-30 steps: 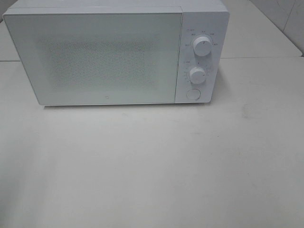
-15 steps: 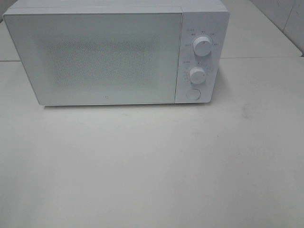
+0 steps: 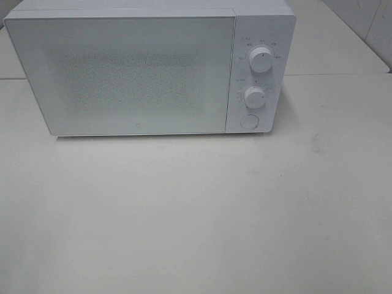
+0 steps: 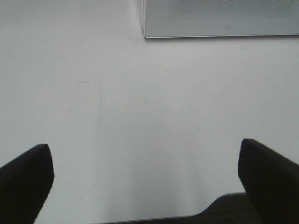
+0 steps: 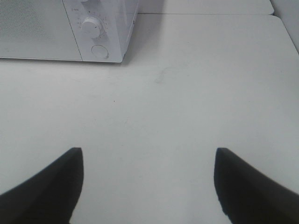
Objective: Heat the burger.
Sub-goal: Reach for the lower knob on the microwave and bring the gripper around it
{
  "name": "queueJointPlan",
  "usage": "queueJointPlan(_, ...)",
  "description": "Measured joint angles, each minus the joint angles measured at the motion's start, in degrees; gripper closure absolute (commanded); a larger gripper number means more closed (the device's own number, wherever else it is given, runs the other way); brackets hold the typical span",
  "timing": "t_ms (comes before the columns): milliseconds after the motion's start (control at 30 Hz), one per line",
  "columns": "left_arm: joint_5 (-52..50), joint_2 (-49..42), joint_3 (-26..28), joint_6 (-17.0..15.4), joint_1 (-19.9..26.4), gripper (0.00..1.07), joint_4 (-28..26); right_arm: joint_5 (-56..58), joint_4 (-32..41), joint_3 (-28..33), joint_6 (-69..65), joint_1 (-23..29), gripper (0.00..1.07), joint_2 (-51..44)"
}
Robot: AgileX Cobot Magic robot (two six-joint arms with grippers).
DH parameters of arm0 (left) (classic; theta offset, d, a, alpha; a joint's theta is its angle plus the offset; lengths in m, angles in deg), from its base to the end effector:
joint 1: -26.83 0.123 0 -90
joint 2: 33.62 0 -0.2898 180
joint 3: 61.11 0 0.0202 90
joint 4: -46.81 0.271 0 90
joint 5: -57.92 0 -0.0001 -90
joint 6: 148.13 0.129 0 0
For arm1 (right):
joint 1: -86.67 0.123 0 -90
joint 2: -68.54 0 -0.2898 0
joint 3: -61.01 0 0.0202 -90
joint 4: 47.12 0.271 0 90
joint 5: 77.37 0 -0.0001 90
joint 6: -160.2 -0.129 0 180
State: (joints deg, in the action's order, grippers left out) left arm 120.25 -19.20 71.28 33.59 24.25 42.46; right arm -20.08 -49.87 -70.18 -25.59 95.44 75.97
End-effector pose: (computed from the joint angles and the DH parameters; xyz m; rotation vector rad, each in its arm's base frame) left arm 0.0550 -0.0112 0.2675 0.0816 2.1680 -0.1018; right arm 0.0451 0.0017 0.2764 -0.0510 1.9815 0.1082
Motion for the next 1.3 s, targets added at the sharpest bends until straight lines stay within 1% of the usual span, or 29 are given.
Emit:
queueJointPlan(100,-0.06,-0.52,0.0,0.0,0.46,0.06,0.0,0.0,0.0,0.0,0.0,0.0,0.32,0.0)
queueJointPlan(167,-0.17,-4.81,0.0,0.0,3.44,0.06,0.0,0.0,0.0,0.0,0.0,0.0,0.32,0.0)
queueJointPlan(200,-0.17,-4.81,0.0,0.0,3.44,0.06,0.0,0.0,0.0,0.0,0.0,0.0,0.32,0.0)
queueJointPlan(267,-0.17,-6.93,0.0,0.0,4.87,0.06,0.0,0.0,0.0,0.0,0.0,0.0,0.32,0.0)
queueJointPlan(1300,-0.17,-6.99,0.0,0.0,5.16,0.06,0.0,0.0,0.0,0.0,0.0,0.0,0.32,0.0)
